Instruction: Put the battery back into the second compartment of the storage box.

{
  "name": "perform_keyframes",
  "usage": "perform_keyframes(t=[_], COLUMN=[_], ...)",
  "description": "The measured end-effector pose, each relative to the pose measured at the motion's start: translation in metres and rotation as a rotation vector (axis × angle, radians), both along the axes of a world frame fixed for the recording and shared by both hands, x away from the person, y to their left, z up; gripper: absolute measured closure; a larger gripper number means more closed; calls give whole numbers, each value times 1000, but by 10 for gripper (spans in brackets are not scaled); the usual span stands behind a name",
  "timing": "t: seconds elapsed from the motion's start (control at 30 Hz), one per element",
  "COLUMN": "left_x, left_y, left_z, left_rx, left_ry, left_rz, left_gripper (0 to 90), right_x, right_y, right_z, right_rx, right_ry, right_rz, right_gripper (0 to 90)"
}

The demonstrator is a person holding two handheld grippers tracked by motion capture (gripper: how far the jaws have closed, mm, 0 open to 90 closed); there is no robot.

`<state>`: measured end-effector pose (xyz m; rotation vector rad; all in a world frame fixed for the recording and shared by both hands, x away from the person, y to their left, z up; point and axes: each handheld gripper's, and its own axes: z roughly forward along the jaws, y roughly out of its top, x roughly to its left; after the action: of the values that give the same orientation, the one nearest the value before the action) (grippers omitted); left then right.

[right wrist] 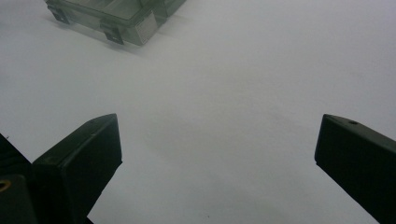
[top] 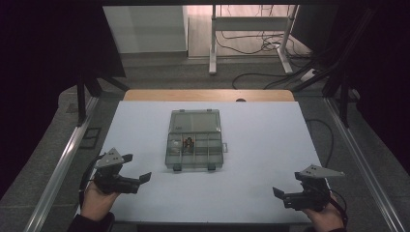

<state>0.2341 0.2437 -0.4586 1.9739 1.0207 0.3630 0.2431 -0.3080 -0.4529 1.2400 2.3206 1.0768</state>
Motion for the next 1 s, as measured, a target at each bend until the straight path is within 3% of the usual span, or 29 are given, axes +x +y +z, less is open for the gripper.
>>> perform_keyframes(t=[0.67,1.0], left_x=[-21,-28], left_y=[23,28], left_z=[-4,-6], left_rx=[-3,29], left_ry=[3,2], left_rz=[63,84], left_gripper=[39,37], right_x=[0,0], right_y=[0,0], right_z=[0,0], right_rx=[-1,1], right_ry=[1,3], right_rz=[-2,-5], right_gripper=[7,7])
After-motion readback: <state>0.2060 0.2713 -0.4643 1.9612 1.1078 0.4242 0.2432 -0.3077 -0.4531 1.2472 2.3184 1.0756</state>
